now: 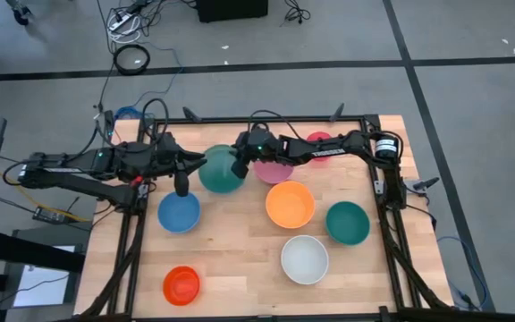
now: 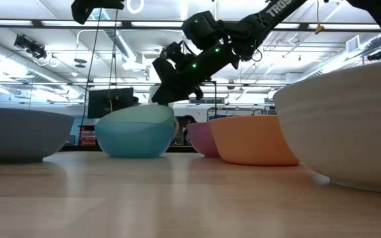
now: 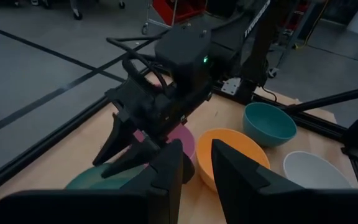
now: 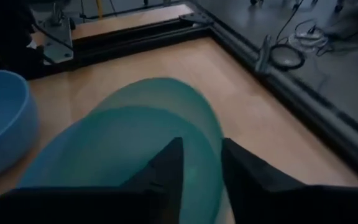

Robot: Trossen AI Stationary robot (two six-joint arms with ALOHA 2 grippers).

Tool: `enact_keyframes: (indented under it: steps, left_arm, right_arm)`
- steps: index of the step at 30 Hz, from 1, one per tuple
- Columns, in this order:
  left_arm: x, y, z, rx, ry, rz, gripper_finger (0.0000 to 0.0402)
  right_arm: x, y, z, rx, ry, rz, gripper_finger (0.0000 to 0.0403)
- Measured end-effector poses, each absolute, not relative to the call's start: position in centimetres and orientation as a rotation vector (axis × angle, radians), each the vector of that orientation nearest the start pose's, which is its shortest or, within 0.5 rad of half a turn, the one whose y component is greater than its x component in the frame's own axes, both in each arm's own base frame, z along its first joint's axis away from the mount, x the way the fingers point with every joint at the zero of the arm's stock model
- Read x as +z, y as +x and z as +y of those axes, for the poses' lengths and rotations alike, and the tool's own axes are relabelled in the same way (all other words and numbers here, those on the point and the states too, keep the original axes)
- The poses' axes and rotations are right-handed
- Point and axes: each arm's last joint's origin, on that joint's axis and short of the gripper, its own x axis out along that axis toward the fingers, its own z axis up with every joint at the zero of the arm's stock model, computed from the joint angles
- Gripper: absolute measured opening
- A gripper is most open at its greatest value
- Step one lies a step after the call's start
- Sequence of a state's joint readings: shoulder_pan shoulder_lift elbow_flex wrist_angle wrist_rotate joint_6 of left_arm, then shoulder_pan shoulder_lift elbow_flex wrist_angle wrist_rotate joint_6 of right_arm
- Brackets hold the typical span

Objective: Nest bowls inside each other
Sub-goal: Stack the light green bowl into the light blue bowl

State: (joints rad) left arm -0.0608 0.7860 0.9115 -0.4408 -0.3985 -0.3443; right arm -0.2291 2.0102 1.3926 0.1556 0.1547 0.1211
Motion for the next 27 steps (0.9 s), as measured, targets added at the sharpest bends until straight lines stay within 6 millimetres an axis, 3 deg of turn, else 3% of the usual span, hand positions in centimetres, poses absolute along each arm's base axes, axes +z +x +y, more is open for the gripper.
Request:
enact_keyframes:
  steps: [4,8,18,27]
  left_arm:
    - [35.1,15.9,0.2,0.384,-0.266,0.251,0.0095]
    - [35.1,15.9,0.2,0.385,-0.267,0.251,0.0095]
    - [35.1,15.9,0.2,0.386,-0.268,0.253,0.0095]
    - [35.1,15.9,0.2,0.385,-0.260,0.255,0.0095]
  right_arm:
    - [20.5,44.0,-10.4,-0.395,0.130,0.461,0.0153]
    - [20.7,44.1,-10.3,-0.428,0.080,0.449,0.0163]
    - [22.1,44.3,-11.2,-0.506,-0.023,0.321,0.0135]
    - [20.9,43.7,-12.0,-0.519,0.082,0.429,0.0112]
